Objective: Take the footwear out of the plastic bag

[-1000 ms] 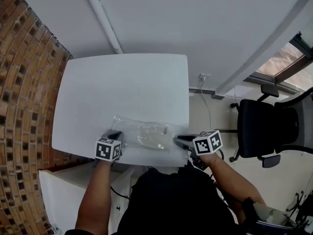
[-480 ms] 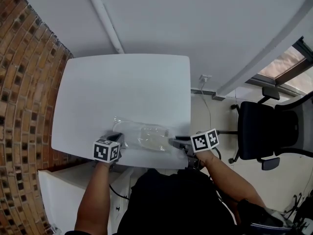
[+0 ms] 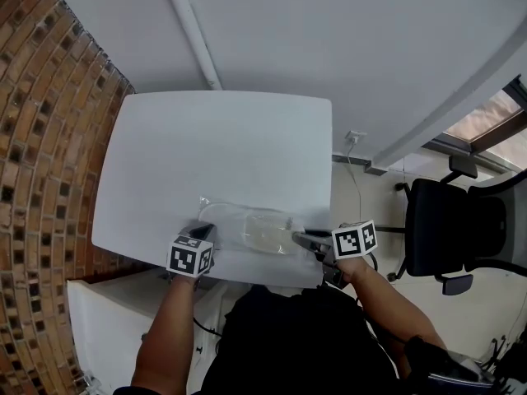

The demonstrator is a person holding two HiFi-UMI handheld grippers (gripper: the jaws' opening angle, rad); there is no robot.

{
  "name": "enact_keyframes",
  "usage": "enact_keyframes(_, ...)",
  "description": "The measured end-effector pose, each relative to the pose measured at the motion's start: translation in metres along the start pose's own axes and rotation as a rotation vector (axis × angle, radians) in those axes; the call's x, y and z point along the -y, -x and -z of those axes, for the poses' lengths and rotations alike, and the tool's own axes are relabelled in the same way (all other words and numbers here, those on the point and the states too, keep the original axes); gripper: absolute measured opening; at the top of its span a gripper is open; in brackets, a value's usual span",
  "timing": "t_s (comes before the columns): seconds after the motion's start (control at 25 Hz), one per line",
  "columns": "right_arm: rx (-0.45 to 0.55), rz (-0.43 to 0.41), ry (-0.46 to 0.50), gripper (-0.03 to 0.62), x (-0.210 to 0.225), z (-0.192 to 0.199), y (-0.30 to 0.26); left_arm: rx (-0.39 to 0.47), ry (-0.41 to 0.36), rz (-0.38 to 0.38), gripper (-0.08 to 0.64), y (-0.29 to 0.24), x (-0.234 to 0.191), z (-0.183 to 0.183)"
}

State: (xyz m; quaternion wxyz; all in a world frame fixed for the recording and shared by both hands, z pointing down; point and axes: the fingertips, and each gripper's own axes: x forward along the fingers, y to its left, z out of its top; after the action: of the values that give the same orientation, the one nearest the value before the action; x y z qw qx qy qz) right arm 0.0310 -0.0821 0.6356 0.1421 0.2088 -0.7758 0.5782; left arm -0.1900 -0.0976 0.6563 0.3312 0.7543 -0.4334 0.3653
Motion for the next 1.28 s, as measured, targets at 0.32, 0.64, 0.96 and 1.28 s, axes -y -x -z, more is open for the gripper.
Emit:
enact_keyframes(0.32, 0.085, -0.107, -0.008, 0.049, -0.016, -0.018, 0.043, -0.019, -0.029, -0.064, 0.006, 0.005, -0.010, -0.001)
enact_keyframes(0.64, 0.190, -0.165, -0.016, 0.034, -0.032, -0.037, 0.081, 0.040, -0.146, -0.006, 0.006, 0.004, 0.017, -0.023)
enact_keyframes(0.96, 0.185, -0.137, -0.007, 0.034, -0.033, -0.033, 0.071, -0.171, -0.330, -0.054, 0.008, -0.032, 0.026, 0.002)
enact_keyframes(1.28, 0.203, -0.154, 0.015, 0.034, -0.044, -0.040, 0.099, -0.112, -0.278, -0.106, 0.008, -0.028, 0.020, -0.017)
